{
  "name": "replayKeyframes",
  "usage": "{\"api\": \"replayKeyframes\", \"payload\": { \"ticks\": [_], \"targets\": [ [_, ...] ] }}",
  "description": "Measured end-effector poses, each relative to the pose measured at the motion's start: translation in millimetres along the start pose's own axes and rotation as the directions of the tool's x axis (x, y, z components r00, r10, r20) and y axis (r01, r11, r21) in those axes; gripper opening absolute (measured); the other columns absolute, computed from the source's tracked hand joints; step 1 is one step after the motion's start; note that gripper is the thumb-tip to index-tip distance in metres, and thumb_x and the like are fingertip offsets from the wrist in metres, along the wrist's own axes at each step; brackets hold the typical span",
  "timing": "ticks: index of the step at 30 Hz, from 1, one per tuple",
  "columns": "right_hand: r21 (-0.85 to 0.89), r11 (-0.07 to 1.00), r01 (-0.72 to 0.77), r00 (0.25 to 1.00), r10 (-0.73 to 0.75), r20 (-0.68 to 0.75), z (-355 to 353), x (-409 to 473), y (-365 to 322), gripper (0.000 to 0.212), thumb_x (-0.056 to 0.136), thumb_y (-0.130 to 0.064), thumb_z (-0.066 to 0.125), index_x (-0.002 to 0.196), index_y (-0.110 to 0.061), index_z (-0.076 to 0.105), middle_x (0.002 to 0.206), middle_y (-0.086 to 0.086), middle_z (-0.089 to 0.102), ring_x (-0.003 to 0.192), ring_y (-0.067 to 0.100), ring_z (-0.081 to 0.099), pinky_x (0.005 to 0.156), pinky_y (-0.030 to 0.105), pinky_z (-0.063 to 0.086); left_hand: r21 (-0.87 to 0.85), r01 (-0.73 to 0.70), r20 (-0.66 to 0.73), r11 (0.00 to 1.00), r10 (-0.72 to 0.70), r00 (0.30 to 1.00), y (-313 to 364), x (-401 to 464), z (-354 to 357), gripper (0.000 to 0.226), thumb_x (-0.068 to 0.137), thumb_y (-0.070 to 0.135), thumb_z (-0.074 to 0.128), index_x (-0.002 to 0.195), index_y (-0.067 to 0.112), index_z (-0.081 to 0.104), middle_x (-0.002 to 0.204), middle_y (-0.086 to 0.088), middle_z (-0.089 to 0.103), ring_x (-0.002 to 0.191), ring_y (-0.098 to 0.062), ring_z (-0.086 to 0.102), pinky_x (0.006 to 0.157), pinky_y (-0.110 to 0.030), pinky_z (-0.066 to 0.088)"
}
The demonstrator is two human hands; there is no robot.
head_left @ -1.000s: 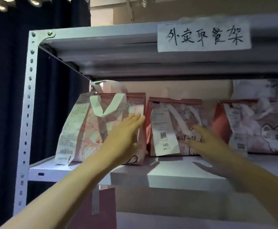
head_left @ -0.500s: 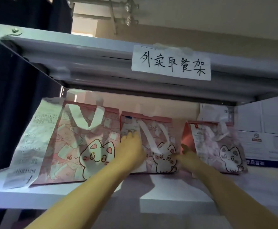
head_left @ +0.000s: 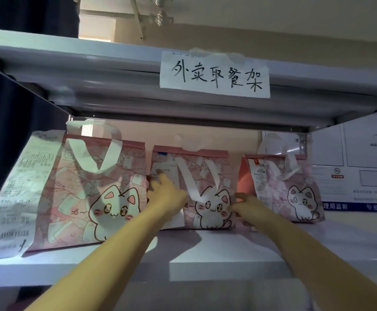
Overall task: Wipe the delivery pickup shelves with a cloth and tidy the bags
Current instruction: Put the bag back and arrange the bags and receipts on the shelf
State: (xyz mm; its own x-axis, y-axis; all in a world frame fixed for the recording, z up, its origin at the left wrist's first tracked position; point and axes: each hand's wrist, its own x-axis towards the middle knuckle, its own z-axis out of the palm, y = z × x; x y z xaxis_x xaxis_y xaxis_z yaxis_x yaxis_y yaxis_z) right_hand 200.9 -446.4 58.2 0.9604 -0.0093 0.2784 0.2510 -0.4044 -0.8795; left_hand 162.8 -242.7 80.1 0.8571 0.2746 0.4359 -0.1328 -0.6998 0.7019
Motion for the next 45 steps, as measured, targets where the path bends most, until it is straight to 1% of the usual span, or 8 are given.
{"api": "replayKeyframes", "payload": {
  "ticks": [2,6,14,19,25,30,35,45],
  "targets": [
    [0.047,0.999,-0.019,1.0,0.019,0.002,-7,-5,3,0.056,0.08,-0.014,0.067,0.132,-0.025,0.048,0.116,0.005,0.059,0.104,0.024,0.059,0.078,0.035,0.05,-0.036,-0.001,-0.004,0.999,0.001,1.0,1,2,-2,0.078,0.086,0.02,0.046,0.15,0.017,0.002,0.15,-0.017,0.015,0.126,-0.044,0.034,0.102,-0.05,0.039],
    [0.185,0.983,0.016,1.0,-0.019,0.015,-26,-16,9,0.052,0.074,-0.007,0.067,0.122,-0.024,0.057,0.112,0.008,0.066,0.1,0.026,0.065,0.081,0.039,0.055,-0.174,-0.09,-0.069,0.981,0.079,0.994,-2,3,-2,0.067,0.065,0.026,0.041,0.132,0.023,0.032,0.128,-0.017,0.048,0.105,-0.042,0.052,0.085,-0.055,0.051],
    [0.271,0.946,0.178,0.984,-0.169,-0.055,-71,-40,4,0.055,0.082,0.008,0.056,0.13,-0.02,0.053,0.11,0.006,0.066,0.092,0.019,0.061,0.087,0.04,0.052,-0.267,-0.305,-0.233,0.914,0.245,0.941,23,-27,8,0.059,0.086,0.017,0.046,0.141,0.029,0.028,0.133,-0.005,0.046,0.106,-0.031,0.054,0.075,-0.039,0.053],
    [0.289,0.936,0.203,0.979,-0.184,-0.091,-100,-59,15,0.054,0.082,0.009,0.058,0.129,-0.018,0.054,0.107,0.006,0.068,0.08,0.011,0.065,0.059,0.017,0.048,-0.341,-0.331,-0.189,0.88,0.281,0.941,35,-37,25,0.069,0.088,0.008,0.047,0.147,0.03,0.02,0.132,-0.005,0.047,0.088,-0.021,0.06,0.05,-0.02,0.047],
    [0.293,0.933,0.209,0.967,-0.153,-0.203,-138,-83,29,0.048,0.084,0.008,0.058,0.12,-0.024,0.055,0.101,-0.003,0.066,0.089,0.011,0.062,0.069,0.027,0.048,-0.442,-0.362,-0.082,0.821,0.365,0.927,62,-46,51,0.071,0.087,0.008,0.05,0.147,0.029,0.021,0.137,-0.004,0.045,0.104,-0.021,0.058,0.069,-0.028,0.053],
    [0.262,0.944,0.201,0.96,-0.137,-0.243,-164,-101,37,0.046,0.083,0.004,0.06,0.115,-0.029,0.063,0.103,-0.002,0.072,0.1,0.018,0.064,0.082,0.035,0.05,-0.467,-0.425,-0.126,0.775,0.418,0.9,88,-58,66,0.063,0.088,0.002,0.048,0.144,0.024,0.031,0.115,0.007,0.05,0.083,-0.01,0.059,0.049,-0.015,0.048],
    [0.222,0.952,0.212,0.923,-0.12,-0.367,-190,-115,38,0.04,0.085,-0.001,0.06,0.116,-0.028,0.061,0.098,-0.003,0.072,0.094,0.015,0.065,0.075,0.03,0.047,-0.5,-0.468,-0.111,0.729,0.482,0.869,110,-59,81,0.064,0.086,0.002,0.049,0.143,0.026,0.033,0.12,0.006,0.052,0.086,-0.008,0.059,0.048,-0.01,0.046],
    [0.182,0.976,0.121,0.873,-0.018,-0.487,-240,-158,68,0.037,0.088,0.004,0.053,0.105,-0.027,0.064,0.1,0.008,0.069,0.092,0.025,0.067,0.075,0.036,0.055,-0.614,-0.365,0.171,0.7,0.569,0.804,146,-89,146,0.064,0.085,0.008,0.052,0.136,0.039,0.031,0.123,0.017,0.048,0.093,-0.01,0.06,0.073,-0.032,0.057]
  ]
}}
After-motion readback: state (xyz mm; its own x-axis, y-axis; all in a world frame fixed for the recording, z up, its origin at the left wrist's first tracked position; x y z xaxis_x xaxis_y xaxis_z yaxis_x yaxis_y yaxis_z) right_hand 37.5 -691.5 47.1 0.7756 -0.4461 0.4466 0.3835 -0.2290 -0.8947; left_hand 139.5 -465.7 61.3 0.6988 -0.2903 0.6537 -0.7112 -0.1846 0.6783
